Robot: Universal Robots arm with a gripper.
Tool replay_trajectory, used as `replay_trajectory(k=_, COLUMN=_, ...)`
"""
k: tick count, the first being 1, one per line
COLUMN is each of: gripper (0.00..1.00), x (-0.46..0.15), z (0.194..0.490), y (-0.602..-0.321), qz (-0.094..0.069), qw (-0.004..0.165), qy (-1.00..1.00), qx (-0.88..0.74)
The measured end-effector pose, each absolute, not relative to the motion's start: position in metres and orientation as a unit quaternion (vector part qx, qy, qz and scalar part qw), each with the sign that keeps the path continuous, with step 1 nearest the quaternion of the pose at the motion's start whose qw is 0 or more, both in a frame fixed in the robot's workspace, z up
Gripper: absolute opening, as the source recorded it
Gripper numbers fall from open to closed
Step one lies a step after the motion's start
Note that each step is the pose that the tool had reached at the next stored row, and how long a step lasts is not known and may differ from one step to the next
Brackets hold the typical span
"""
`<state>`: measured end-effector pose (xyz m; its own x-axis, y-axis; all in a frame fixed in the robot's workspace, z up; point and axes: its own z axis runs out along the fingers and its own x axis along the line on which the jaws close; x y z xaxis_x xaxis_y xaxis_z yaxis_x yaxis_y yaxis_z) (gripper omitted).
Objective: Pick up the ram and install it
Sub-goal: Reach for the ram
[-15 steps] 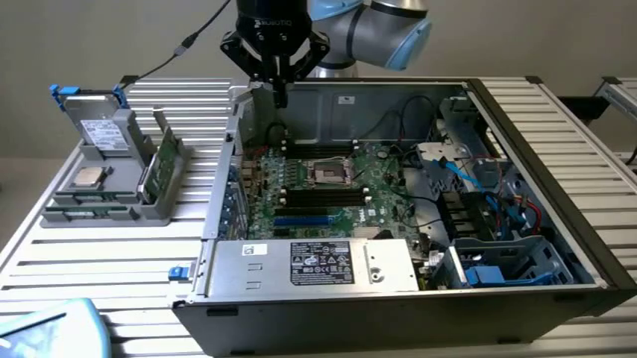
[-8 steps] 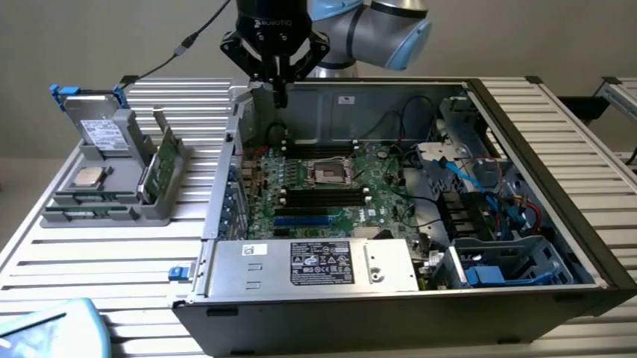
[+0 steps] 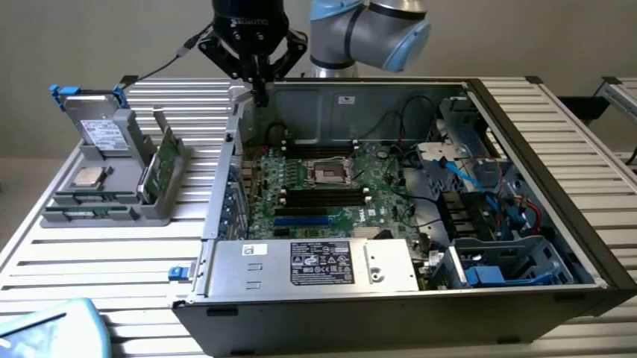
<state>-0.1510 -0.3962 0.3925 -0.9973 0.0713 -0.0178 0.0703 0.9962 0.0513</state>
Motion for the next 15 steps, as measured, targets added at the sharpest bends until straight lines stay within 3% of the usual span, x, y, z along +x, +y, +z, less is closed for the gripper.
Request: replay_trajectory(k=15, gripper=0.11, x=-0.22, z=0.391, y=-0.395, qz=0.029, qw=0.009, qy=0.999, qx=0.035)
